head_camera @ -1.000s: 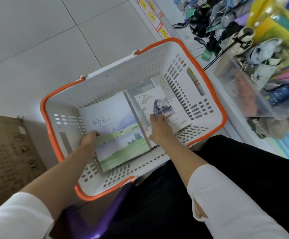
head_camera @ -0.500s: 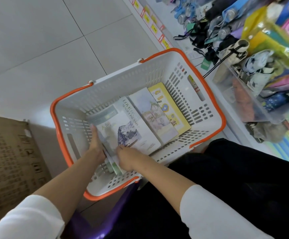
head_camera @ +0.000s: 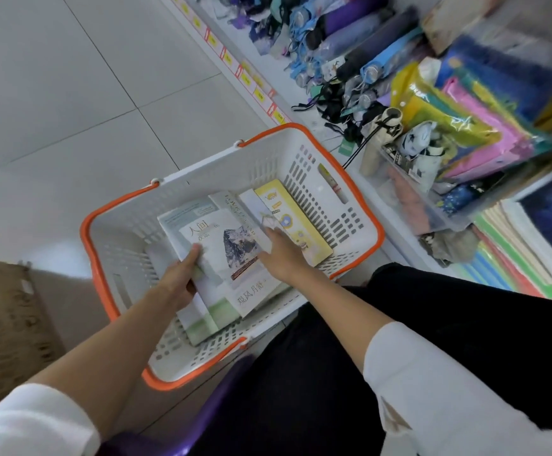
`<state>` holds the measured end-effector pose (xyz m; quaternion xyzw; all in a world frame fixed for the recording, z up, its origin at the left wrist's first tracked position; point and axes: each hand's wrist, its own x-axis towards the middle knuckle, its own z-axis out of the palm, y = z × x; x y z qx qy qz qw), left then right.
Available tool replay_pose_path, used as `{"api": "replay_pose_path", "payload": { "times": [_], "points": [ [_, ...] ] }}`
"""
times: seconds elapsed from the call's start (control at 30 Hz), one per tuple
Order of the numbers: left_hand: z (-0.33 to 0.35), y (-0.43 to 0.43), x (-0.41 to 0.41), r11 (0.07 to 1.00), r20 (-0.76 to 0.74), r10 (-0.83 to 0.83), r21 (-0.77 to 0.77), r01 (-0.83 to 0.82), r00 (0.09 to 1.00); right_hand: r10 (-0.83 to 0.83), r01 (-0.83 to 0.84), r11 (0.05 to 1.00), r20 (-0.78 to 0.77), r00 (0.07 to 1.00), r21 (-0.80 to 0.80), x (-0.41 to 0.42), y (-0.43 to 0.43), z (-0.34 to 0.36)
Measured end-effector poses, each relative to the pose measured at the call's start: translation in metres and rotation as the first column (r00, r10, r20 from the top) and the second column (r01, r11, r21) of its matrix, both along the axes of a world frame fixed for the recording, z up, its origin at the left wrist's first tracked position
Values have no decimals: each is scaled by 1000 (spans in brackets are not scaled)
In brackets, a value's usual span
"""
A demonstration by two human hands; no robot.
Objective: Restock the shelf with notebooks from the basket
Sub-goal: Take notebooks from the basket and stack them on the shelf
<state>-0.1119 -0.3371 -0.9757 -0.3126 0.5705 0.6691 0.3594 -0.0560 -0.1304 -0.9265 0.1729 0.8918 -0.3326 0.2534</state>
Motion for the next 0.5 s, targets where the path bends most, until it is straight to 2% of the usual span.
{"api": "replay_pose_path", "payload": {
  "times": [0.23,0.4,0.5],
  "points": [
    [66,36,-18,972,-139,-154,158,175,978,-312,311,950,-51,949,-20,14,53,59],
    [120,78,-15,902,-178,-178,364,233,968,-537,514,836,-92,838,-192,32,79,105],
    [157,110,-7,876,-220,-185,405,263,958,-615,590,788,-163,772,-178,47,93,137]
  ]
}}
